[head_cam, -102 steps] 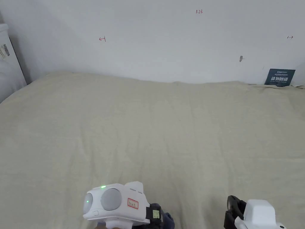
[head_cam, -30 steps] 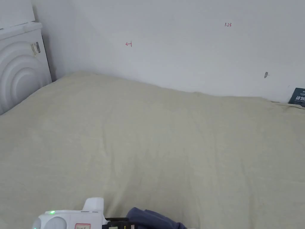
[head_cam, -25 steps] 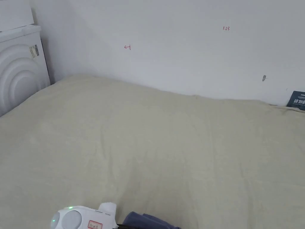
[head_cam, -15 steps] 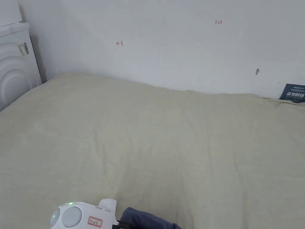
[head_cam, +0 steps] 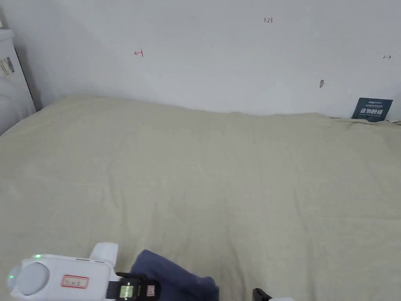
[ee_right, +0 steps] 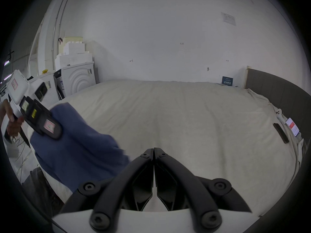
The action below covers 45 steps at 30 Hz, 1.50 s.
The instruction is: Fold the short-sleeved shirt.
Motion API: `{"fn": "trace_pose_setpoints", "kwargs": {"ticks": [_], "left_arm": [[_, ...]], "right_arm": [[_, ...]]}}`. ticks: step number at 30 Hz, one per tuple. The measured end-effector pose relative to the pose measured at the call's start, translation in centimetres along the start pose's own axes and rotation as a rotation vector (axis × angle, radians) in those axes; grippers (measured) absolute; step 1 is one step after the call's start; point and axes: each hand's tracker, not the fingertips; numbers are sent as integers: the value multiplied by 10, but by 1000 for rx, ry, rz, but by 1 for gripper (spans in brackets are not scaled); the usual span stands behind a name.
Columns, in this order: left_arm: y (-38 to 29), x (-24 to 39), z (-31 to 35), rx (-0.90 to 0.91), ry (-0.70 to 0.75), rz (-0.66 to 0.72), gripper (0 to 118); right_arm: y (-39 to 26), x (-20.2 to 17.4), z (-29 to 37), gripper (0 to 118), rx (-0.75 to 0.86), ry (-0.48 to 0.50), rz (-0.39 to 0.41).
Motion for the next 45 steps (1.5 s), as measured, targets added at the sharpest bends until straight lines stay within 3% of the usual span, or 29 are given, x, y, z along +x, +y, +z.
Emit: {"fn": "trace_pose_setpoints", "kwargs": {"ticks": [11, 19, 26, 37, 38, 41, 45], "left_arm": [[40, -73, 122, 48, 181, -2, 21], [46, -171, 200, 66, 269, 108, 21], [40, -221, 200, 8, 454, 255, 21], [40, -235, 173, -66, 545, 244, 24], [40, -235, 174, -67, 543, 236, 29], [39, -227, 182, -38, 598, 194, 60], [40, -210, 210, 94, 644, 152, 82]], "right_arm": [[10, 30, 8, 0, 29, -76, -12], [11, 30, 3, 0, 10, -95, -11], [9, 20, -3, 0, -14, -91, 10], [6, 11, -7, 0, -41, -89, 21], [6, 11, -7, 0, -41, -90, 20], [6, 12, -8, 0, -42, -86, 15], [10, 13, -8, 0, -32, -80, 4]]}}
